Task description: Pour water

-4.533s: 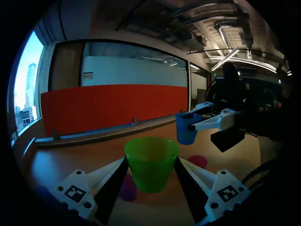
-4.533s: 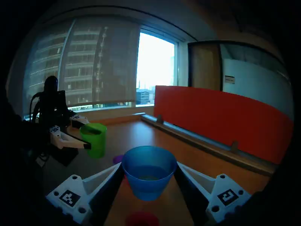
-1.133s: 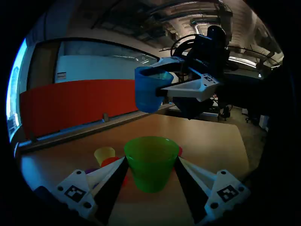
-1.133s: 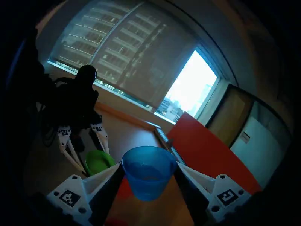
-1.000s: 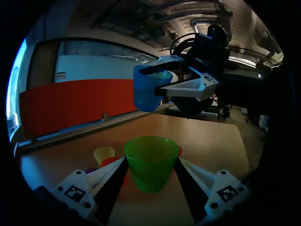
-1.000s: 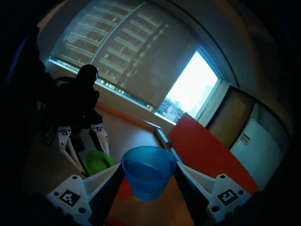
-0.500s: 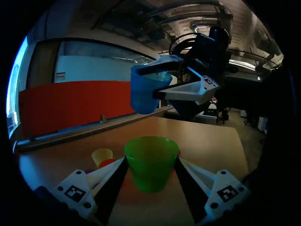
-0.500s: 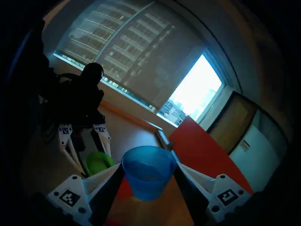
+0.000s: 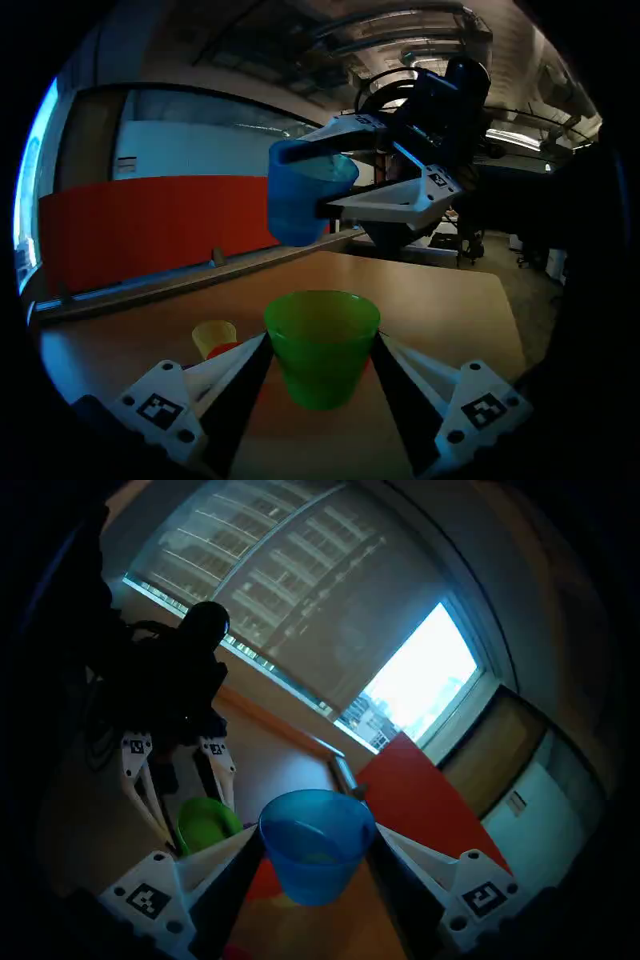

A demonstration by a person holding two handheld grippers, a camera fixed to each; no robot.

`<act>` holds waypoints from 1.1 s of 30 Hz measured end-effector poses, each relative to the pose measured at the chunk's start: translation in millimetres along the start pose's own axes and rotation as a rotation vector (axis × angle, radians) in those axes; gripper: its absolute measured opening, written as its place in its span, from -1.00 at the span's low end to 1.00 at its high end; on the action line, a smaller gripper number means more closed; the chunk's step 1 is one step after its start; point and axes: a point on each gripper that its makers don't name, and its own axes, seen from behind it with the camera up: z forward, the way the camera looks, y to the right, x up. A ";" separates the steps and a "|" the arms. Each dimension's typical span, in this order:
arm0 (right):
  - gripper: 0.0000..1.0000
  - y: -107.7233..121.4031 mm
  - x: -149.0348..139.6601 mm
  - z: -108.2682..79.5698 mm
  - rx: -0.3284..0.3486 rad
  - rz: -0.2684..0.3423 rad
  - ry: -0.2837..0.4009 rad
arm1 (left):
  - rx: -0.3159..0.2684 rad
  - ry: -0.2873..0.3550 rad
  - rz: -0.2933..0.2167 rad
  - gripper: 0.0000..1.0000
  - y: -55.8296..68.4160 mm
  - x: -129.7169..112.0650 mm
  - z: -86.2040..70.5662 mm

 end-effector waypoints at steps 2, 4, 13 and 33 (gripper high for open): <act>0.82 0.1 0.2 0.3 0.001 -0.010 -0.003 | -0.001 0.001 0.001 0.68 0.7 1.2 0.1; 0.82 0.3 0.4 0.6 0.002 -0.019 -0.005 | -0.003 0.002 0.002 0.68 1.5 2.1 0.2; 0.81 0.9 0.4 1.5 0.005 -0.063 -0.015 | -0.008 0.005 0.004 0.68 4.3 4.4 -0.2; 0.81 5.3 -0.2 5.2 0.001 -0.164 -0.037 | -0.005 0.008 -0.003 0.68 4.0 1.8 1.9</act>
